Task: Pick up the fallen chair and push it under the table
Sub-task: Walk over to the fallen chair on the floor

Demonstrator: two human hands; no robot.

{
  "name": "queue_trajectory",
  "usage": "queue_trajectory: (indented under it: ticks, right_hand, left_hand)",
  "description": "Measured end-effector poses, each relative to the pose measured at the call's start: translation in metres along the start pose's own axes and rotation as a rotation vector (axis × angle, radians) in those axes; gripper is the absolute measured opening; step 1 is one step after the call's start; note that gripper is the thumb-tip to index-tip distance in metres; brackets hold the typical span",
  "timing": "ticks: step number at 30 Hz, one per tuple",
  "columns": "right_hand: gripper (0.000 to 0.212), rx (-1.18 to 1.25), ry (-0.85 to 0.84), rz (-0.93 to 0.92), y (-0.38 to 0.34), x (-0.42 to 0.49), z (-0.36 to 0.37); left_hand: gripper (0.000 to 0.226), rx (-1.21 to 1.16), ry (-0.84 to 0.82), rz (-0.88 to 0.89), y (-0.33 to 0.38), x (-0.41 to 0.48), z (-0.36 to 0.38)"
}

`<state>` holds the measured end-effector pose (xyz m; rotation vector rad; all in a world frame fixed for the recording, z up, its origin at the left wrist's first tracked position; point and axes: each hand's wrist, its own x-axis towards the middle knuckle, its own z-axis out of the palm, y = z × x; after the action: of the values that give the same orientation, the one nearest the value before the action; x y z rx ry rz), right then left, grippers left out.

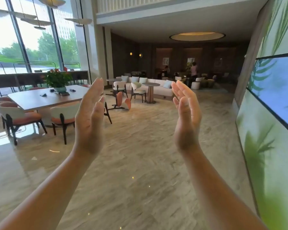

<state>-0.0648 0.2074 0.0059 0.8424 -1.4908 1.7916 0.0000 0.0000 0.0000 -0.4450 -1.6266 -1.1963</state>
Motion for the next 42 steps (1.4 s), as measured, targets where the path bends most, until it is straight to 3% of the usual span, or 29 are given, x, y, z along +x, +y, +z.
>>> queue_trajectory:
  ticks: [7, 12, 21, 29, 33, 39, 42]
  right_hand:
    - [0.062, -0.011, -0.006, 0.054, 0.109, 0.073, 0.026]
    - [0.061, 0.003, -0.018, 0.037, 0.221, 0.127, 0.033]
    - [0.051, 0.048, -0.016, 0.017, 0.445, 0.273, 0.031]
    - [0.043, 0.091, -0.067, 0.020, 0.621, 0.401, 0.057]
    - [0.045, 0.086, -0.101, 0.027, 0.720, 0.456, 0.078]
    - [0.053, 0.057, -0.095, 0.035, 0.884, 0.544, 0.125]
    - [0.053, 0.045, -0.079, 0.048, 0.960, 0.601, 0.148]
  left_hand:
    - [0.059, -0.041, -0.024, -0.081, -0.118, 0.068, 0.038]
    - [0.063, -0.056, -0.021, -0.100, -0.229, 0.107, 0.084]
    - [0.049, -0.015, -0.020, -0.067, -0.428, 0.205, 0.191]
    - [0.063, -0.001, -0.006, -0.089, -0.600, 0.303, 0.269]
    - [0.045, 0.004, 0.032, -0.092, -0.707, 0.345, 0.298]
    - [0.069, -0.016, 0.037, -0.098, -0.884, 0.430, 0.336]
    - [0.061, -0.012, 0.035, -0.117, -0.972, 0.488, 0.359]
